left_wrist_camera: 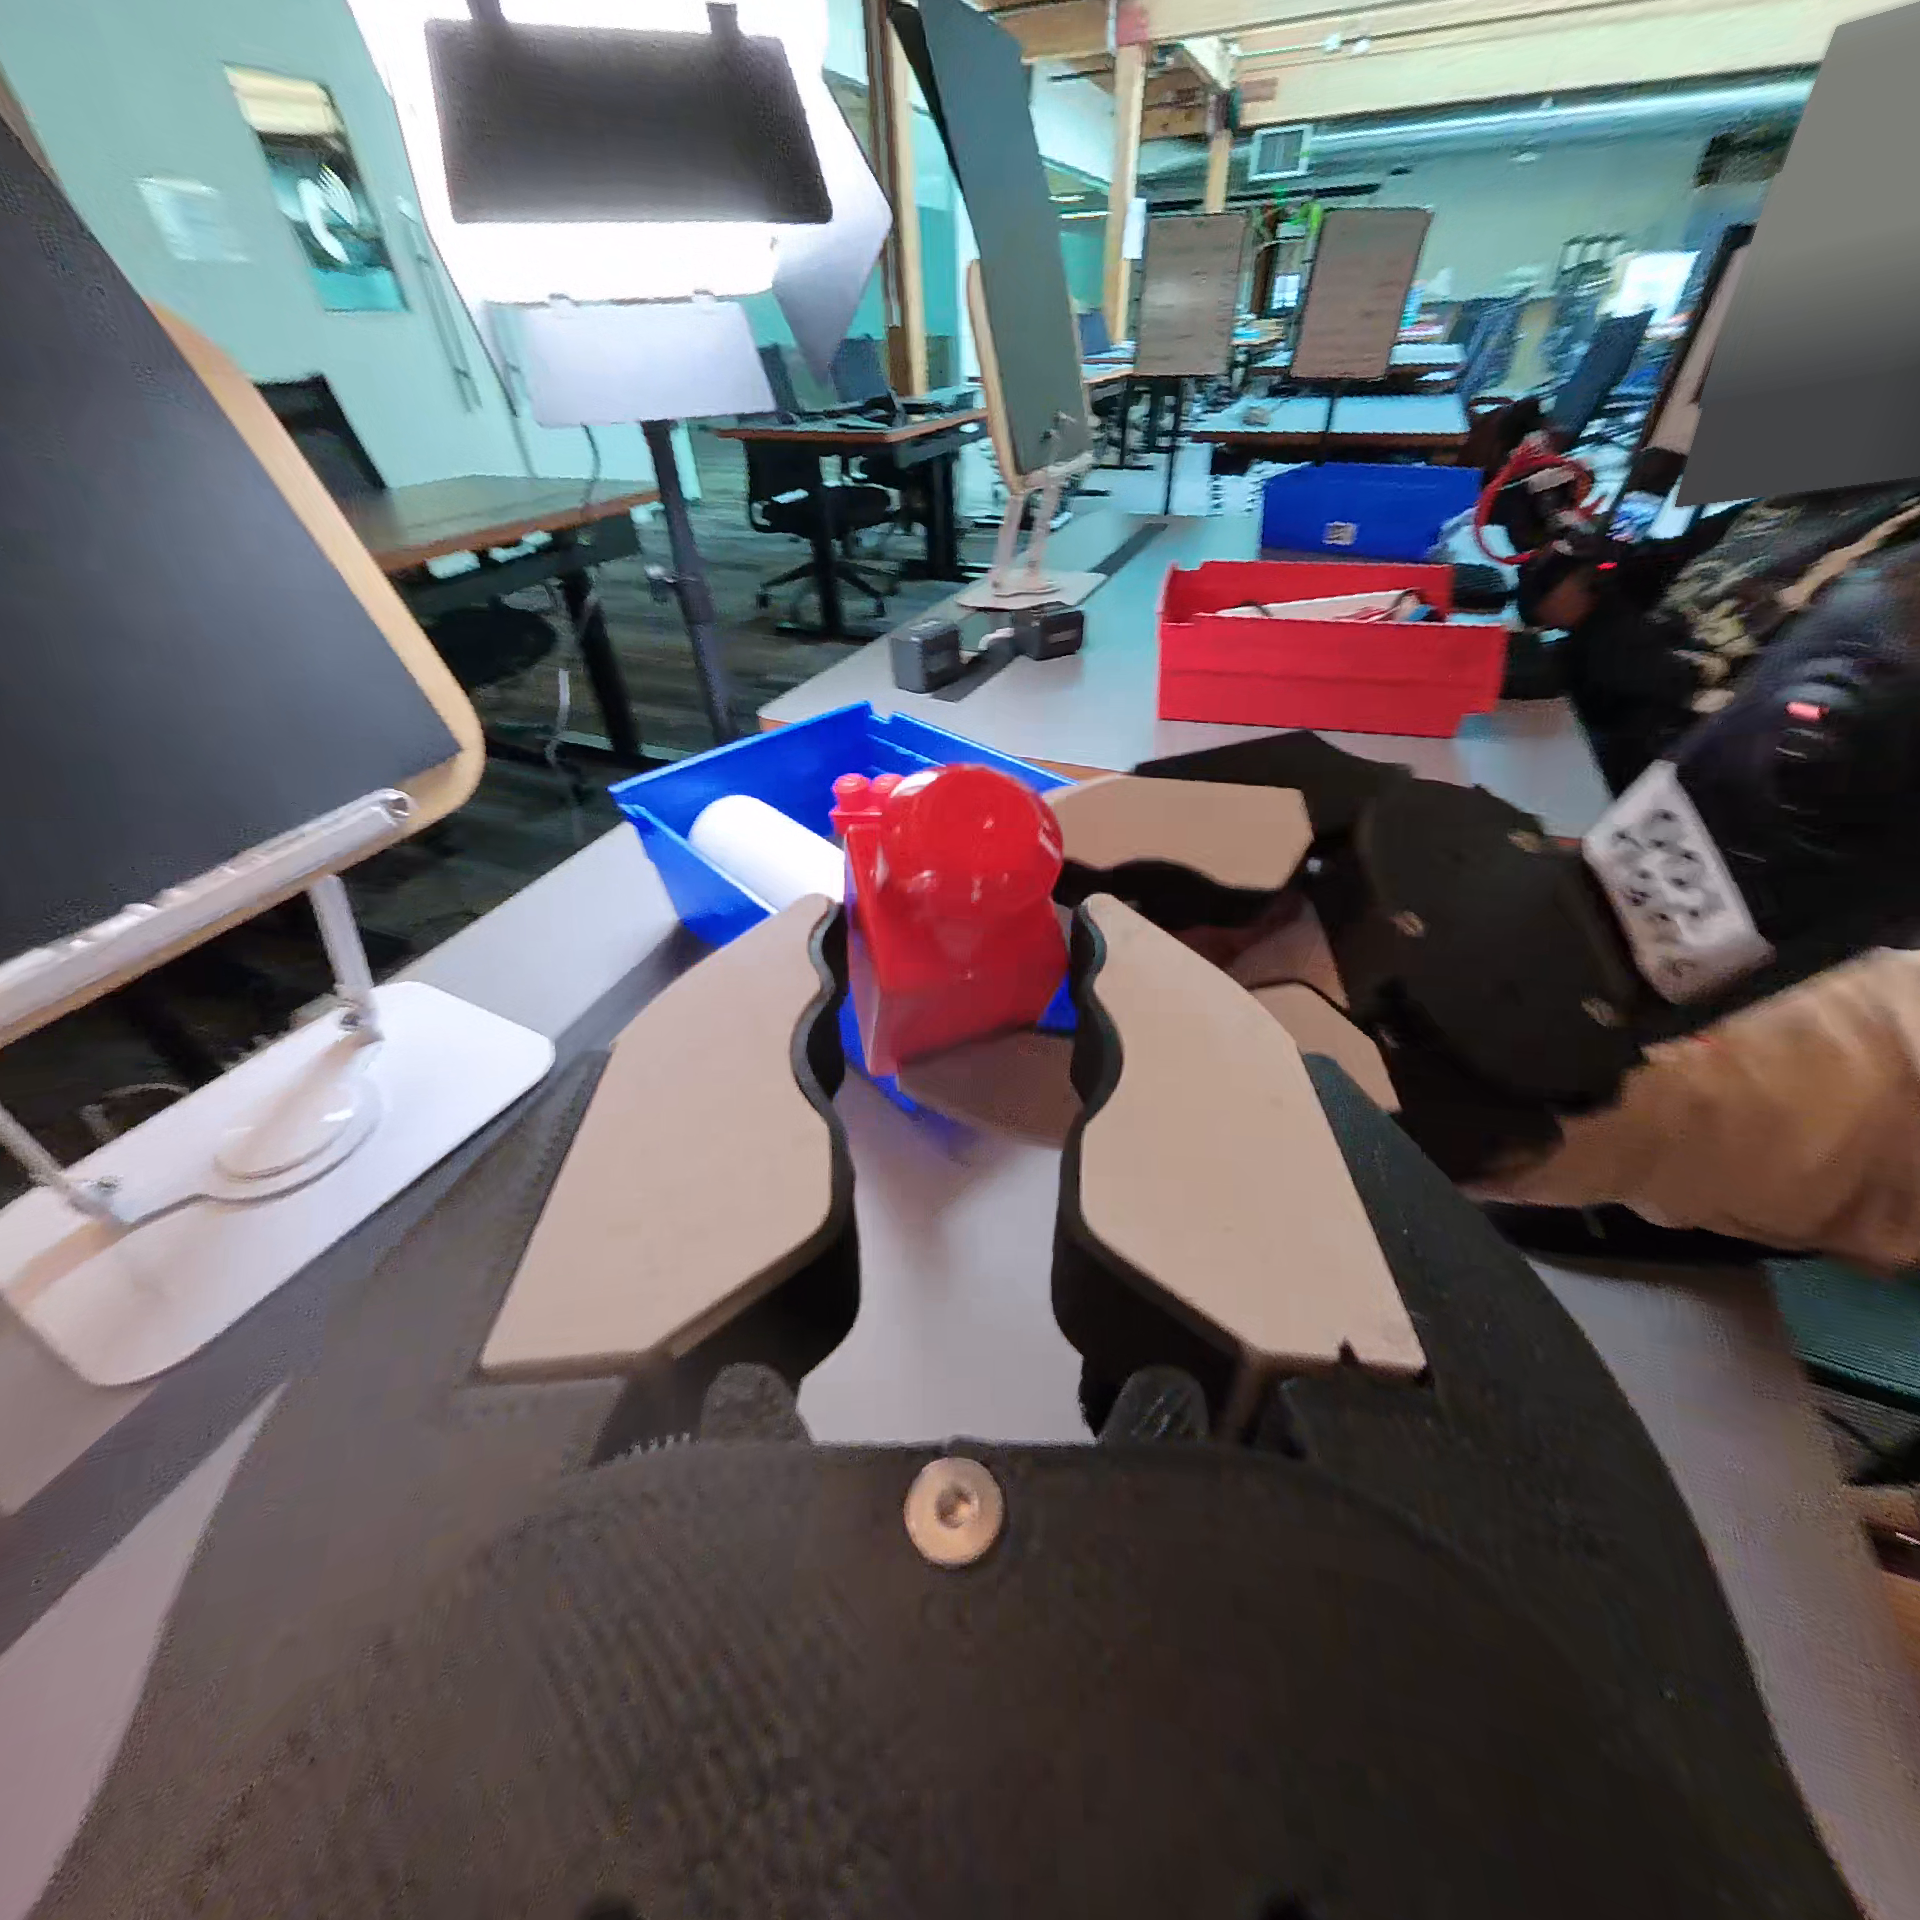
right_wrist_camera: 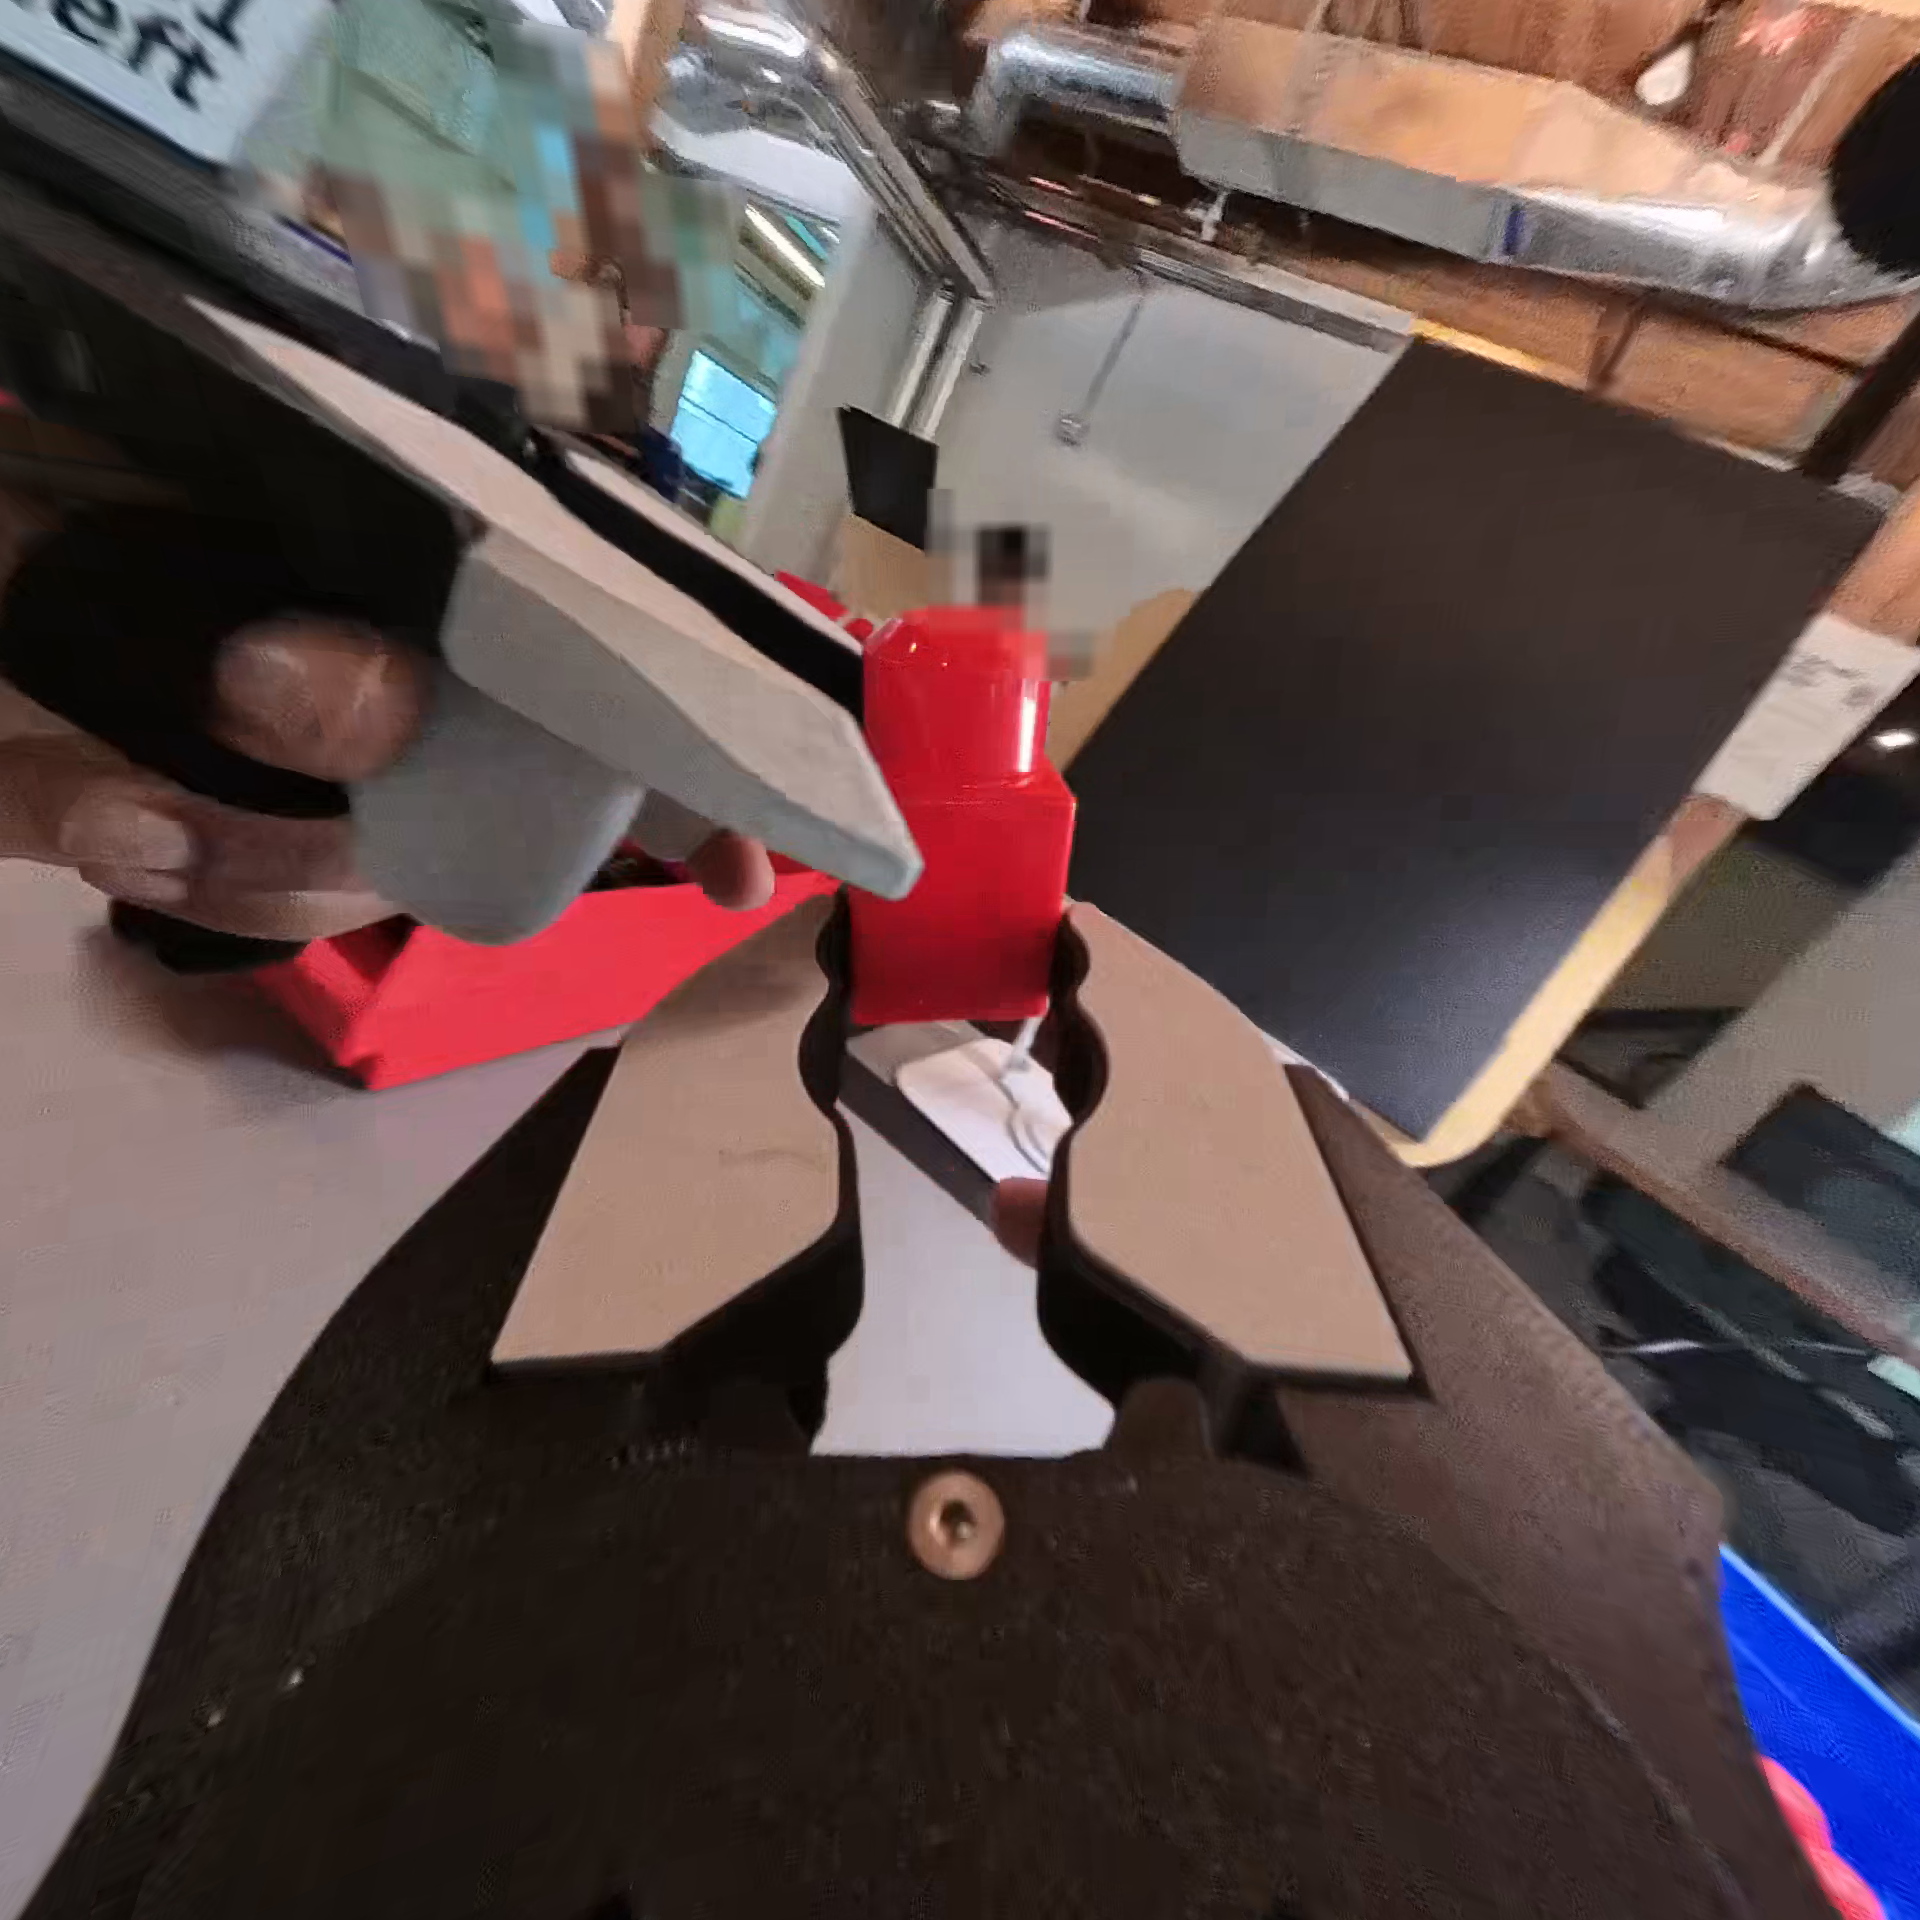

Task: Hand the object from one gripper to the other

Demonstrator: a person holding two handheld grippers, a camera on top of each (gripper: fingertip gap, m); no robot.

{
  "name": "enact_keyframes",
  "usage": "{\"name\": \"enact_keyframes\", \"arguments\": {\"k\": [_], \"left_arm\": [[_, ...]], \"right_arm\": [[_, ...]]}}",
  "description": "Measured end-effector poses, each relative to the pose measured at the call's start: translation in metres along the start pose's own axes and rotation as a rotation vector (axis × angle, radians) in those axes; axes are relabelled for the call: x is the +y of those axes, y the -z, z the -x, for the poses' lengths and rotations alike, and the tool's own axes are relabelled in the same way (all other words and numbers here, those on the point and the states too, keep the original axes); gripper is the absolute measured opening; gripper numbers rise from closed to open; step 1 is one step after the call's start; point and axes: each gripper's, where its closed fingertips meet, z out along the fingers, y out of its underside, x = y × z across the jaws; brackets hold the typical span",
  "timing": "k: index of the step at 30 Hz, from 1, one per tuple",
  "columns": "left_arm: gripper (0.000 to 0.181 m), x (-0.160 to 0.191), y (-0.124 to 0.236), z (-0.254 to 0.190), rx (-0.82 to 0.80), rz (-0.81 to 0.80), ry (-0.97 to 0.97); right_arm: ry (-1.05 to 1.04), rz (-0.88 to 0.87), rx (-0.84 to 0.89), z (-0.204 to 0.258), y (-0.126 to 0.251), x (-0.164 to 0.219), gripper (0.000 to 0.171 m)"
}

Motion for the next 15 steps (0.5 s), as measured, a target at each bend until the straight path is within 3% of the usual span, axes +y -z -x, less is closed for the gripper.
{"name": "enact_keyframes", "arguments": {"k": [4,10,12,14,15], "left_arm": [[0.037,0.001,0.002,0.005,-0.045,0.021,-0.083],[0.037,0.002,0.034,-0.029,0.317,0.092,-0.077],[0.037,0.008,0.036,-0.040,0.384,0.122,-0.095],[0.037,0.014,0.036,-0.050,0.442,0.141,-0.119],[0.036,0.012,0.035,-0.050,0.432,0.124,-0.125]], "right_arm": [[0.099,0.000,0.017,0.008,0.002,-0.006,0.036],[-0.266,-0.023,-0.662,0.045,0.027,-0.016,0.060],[-0.353,-0.023,-0.795,0.056,0.036,-0.016,0.055],[-0.370,-0.093,-0.853,0.067,0.042,-0.023,0.037],[-0.354,-0.097,-0.853,0.071,0.041,-0.023,0.037]]}}
